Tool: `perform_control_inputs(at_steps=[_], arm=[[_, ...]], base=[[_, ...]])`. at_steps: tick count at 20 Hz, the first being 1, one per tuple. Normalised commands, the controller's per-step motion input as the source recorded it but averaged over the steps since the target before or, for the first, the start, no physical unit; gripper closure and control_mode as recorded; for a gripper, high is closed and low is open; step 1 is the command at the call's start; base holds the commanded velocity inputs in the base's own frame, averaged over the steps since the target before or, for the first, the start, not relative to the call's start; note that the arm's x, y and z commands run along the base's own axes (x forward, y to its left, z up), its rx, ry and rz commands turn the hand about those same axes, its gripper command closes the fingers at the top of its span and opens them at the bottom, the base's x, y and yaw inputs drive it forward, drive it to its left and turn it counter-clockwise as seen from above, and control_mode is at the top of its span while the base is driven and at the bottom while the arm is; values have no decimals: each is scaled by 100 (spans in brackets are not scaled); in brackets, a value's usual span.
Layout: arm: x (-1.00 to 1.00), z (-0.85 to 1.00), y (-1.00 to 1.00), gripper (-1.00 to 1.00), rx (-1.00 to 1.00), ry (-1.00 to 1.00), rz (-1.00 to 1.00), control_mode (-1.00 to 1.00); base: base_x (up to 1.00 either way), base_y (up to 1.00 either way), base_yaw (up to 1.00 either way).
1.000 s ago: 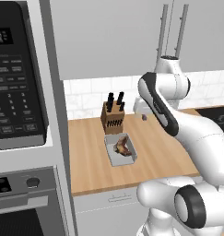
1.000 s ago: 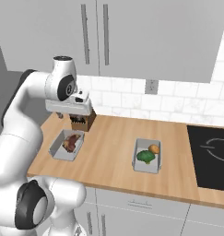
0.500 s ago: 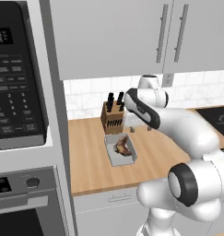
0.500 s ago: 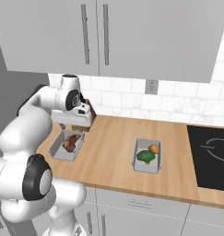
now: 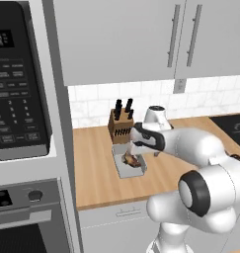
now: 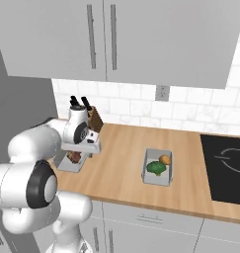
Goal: Take the meat container that has the steak and place it on the second highest rack of the freezer. Then take the vegetable container that has the broccoli and potato and place it on the highest rack of the freezer.
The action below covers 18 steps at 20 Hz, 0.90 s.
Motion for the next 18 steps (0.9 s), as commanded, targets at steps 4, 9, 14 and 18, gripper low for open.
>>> perform_control_inputs(at_steps=[4,9,14,18], arm=[[0,-49,11,-100,0,0,0,-100],[0,-43,12,-100,0,0,0,-100],[0,-32,1,-100,0,0,0,-100],[-16,-4,-17,-100,0,0,0,-100]], base=[[0,0,0],[0,0,0],[0,0,0],[0,0,0]])
